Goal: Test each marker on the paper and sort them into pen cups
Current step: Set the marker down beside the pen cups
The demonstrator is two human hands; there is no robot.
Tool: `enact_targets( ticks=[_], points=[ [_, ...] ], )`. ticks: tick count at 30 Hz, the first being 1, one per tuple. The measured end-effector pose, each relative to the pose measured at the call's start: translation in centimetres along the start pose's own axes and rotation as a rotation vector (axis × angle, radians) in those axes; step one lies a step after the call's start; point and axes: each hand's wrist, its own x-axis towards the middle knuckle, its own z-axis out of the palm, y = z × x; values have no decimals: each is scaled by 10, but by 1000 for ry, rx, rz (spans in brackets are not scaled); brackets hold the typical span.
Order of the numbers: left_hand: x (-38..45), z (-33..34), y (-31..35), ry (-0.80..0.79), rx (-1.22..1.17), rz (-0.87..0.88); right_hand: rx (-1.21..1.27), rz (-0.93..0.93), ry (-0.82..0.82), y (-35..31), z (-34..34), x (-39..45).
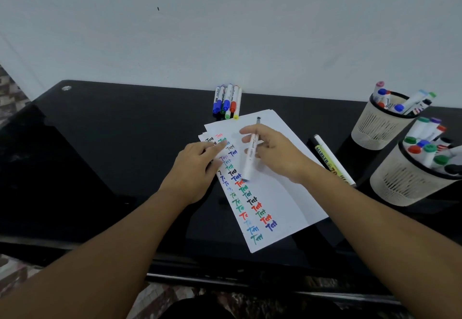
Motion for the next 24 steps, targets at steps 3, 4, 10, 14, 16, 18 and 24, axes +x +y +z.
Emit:
enact_targets(
  ticks=[3,4,10,14,16,18,24],
  points=[
    [2,1,-4,-51,66,53,16,-44,32,7,6,-4],
    [2,2,-3,-60,71,53,36,-56,82,10,9,-4],
    [3,-1,1,-99,36,-20,258,-56,252,16,27,-12],
    [2,-1,1,-115,38,-44,207,-1,314,17,29,-14],
    [2,-1,2,-123,45,-46,177,-21,302,21,29,-14],
    [3,-2,4,-129,50,-48,152,-48,276,23,29,-14],
    [2,-3,5,-139,57,-54,114,-21,251,20,33,-13]
  ],
)
